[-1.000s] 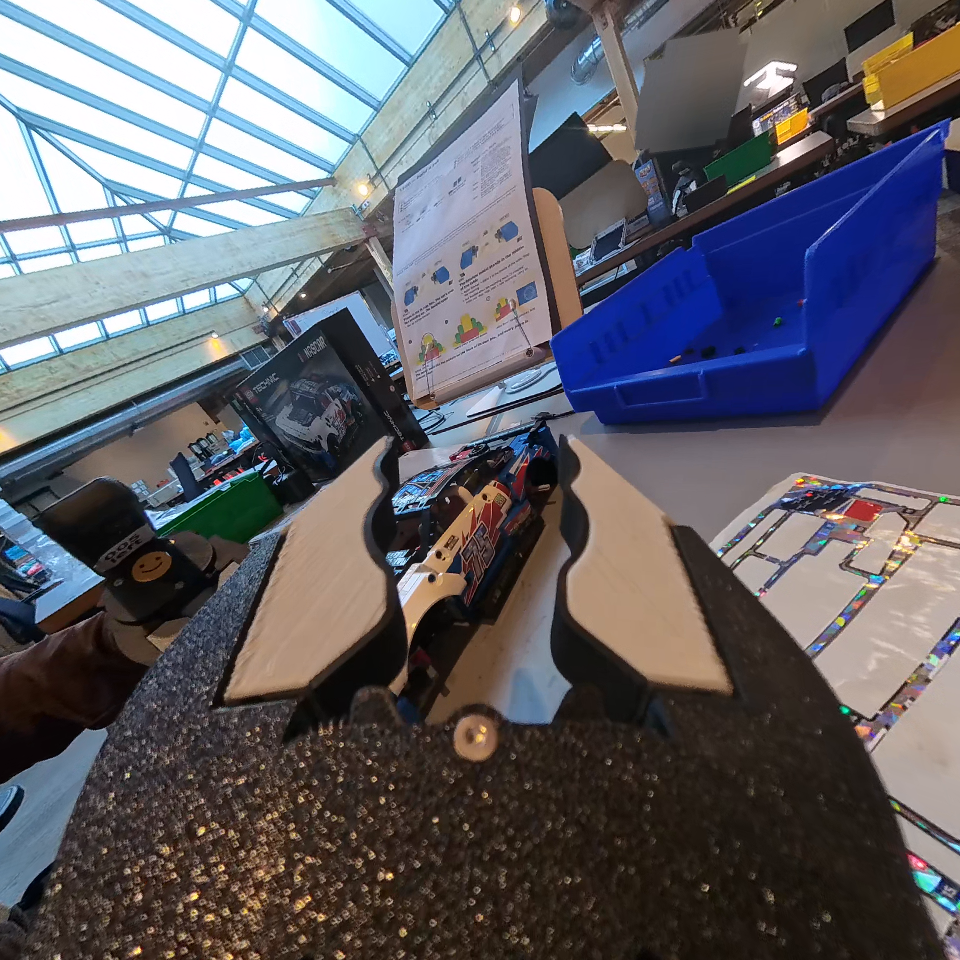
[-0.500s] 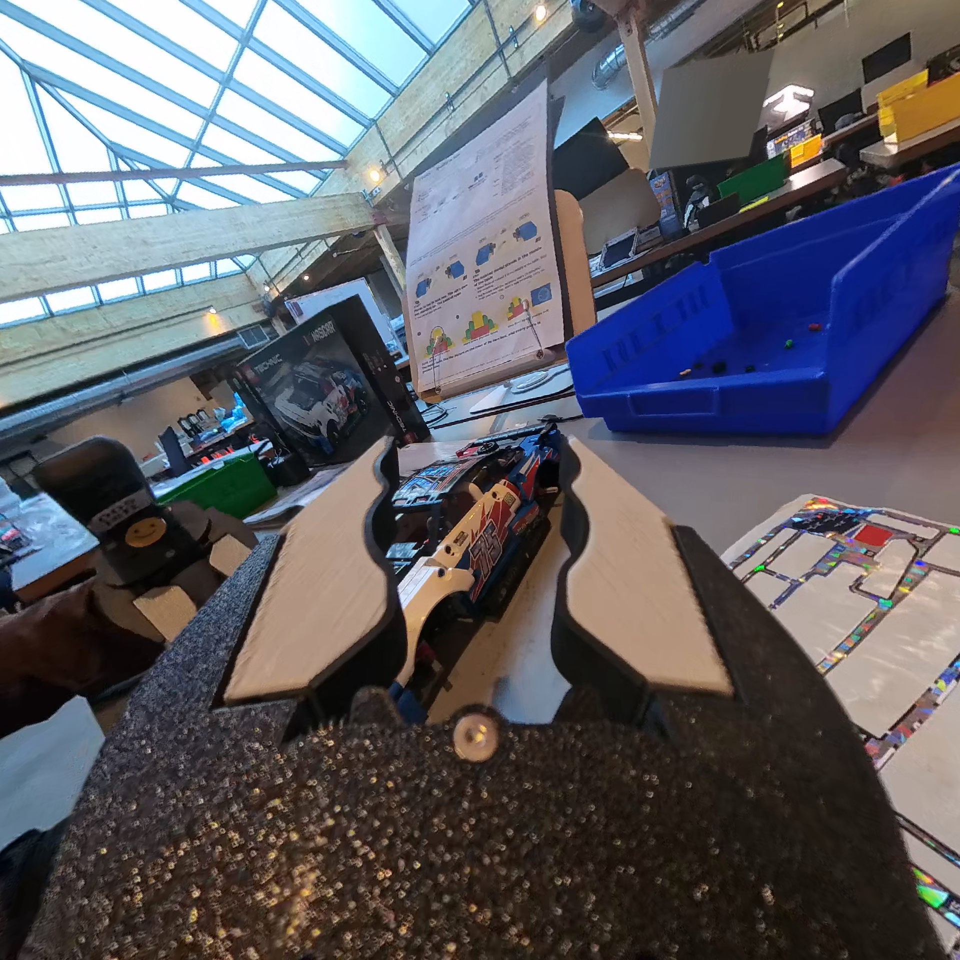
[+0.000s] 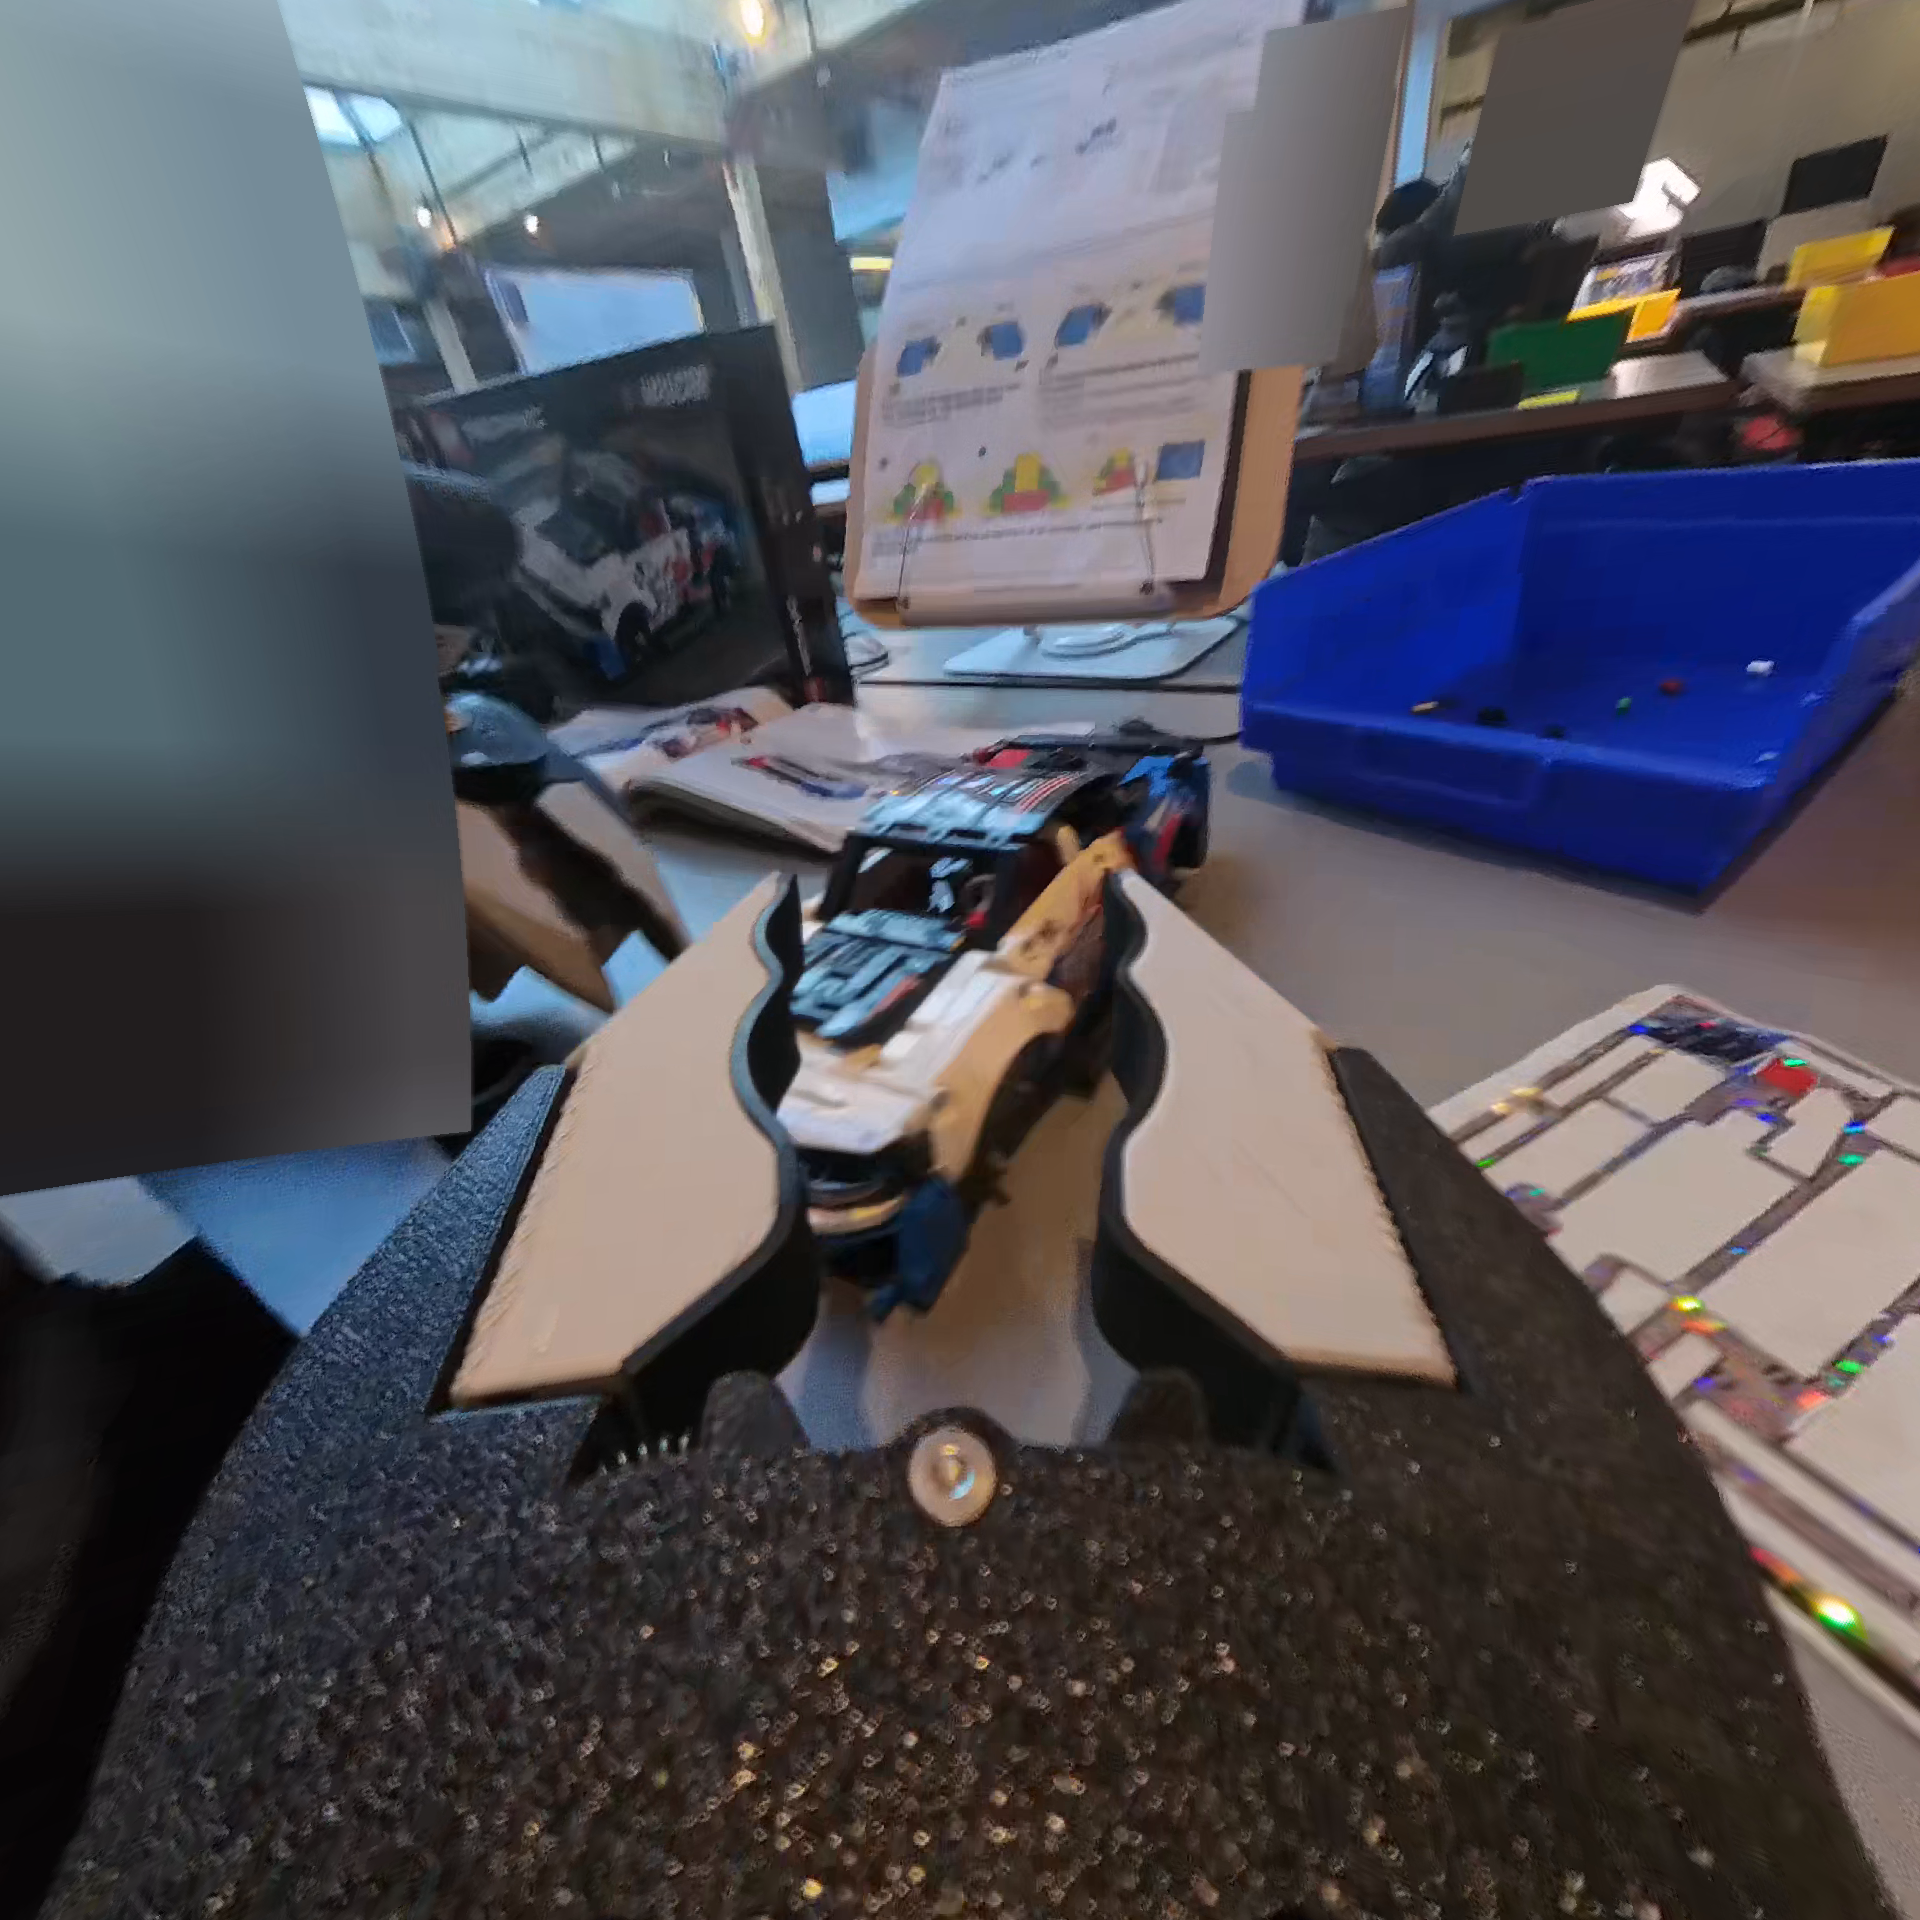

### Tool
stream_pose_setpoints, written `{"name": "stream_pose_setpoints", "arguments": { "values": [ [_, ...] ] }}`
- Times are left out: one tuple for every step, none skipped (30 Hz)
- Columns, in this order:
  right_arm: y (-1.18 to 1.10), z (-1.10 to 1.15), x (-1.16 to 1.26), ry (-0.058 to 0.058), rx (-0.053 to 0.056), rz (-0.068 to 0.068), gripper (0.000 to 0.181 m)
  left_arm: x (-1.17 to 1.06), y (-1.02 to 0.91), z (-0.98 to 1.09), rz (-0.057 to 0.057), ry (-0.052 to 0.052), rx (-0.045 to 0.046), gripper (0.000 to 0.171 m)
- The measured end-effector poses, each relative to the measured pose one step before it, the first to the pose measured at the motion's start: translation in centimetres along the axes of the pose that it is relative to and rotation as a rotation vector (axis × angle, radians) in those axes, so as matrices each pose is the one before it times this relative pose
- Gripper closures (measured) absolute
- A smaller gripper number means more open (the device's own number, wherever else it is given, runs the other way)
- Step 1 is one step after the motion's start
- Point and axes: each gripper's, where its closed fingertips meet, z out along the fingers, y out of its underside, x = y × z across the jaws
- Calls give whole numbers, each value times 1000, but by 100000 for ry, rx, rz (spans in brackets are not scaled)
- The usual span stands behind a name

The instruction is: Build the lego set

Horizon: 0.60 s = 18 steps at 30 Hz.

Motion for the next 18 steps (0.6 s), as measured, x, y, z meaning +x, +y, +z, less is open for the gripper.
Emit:
{"name": "stream_pose_setpoints", "arguments": {
  "values": [
    [376, 29, -1414, -1526, -2792, -1146, 128, 135, -107, 168, -3318, 3669, 872, 144],
    [590, 292, -1330, -938, -4290, -852, 132, 201, 86, 253, -3758, 4242, -362, 144],
    [827, 467, -1117, 225, -5874, -805, 135, 103, 141, 265, -3662, 3422, -673, 144],
    [797, 552, -1035, 686, -5627, -1780, 135, 150, 57, 186, -2405, 3314, -253, 144],
    [584, 544, -1136, -131, -4023, -2799, 135, 78, -88, 135, -1775, 2320, 695, 145],
    [386, 511, -1213, -1018, -2707, -3096, 135, 81, -93, 141, -1147, 1799, 778, 147],
    [303, 517, -1084, -822, -2108, -2807, 137, 109, 43, 177, -196, 1595, -242, 149],
    [307, 518, -929, -596, -2120, -2555, 139, -79, 155, 225, 119, 65, -1023, 149],
    [278, 511, -793, -407, -2100, -2592, 139, -124, 169, 230, 381, -670, -1093, 149],
    [243, 490, -672, -145, -1860, -2364, 140, 4, 212, 235, 325, -22, -1383, 149],
    [256, 508, -622, -266, -1794, -1930, 140, 129, 188, 203, 13, 723, -1252, 150],
    [381, 524, -493, 214, -2306, -1879, 142, 166, 29, 142, -390, 834, -246, 150],
    [508, 485, -231, 1524, -3098, -2254, 144, 225, -115, 91, -175, 1118, 577, 151],
    [515, 432, -87, 2256, -3298, -2476, 146, 21, -7, 79, 708, -157, -176, 151],
    [426, 371, -119, 1947, -2940, -2495, 148, -229, 28, 20, 1393, -1238, -431, 155],
    [293, 335, -167, 1500, -2408, -2425, 149, 24, -21, -55, 237, 696, -120, 156],
    [178, 295, -163, 1400, -1975, -2450, 152, 30, 19, -47, -385, 901, -228, 157],
    [149, 258, -149, 1516, -1990, -2532, 153, 20, 14, -50, -357, 495, 210, 158]
  ]
}}
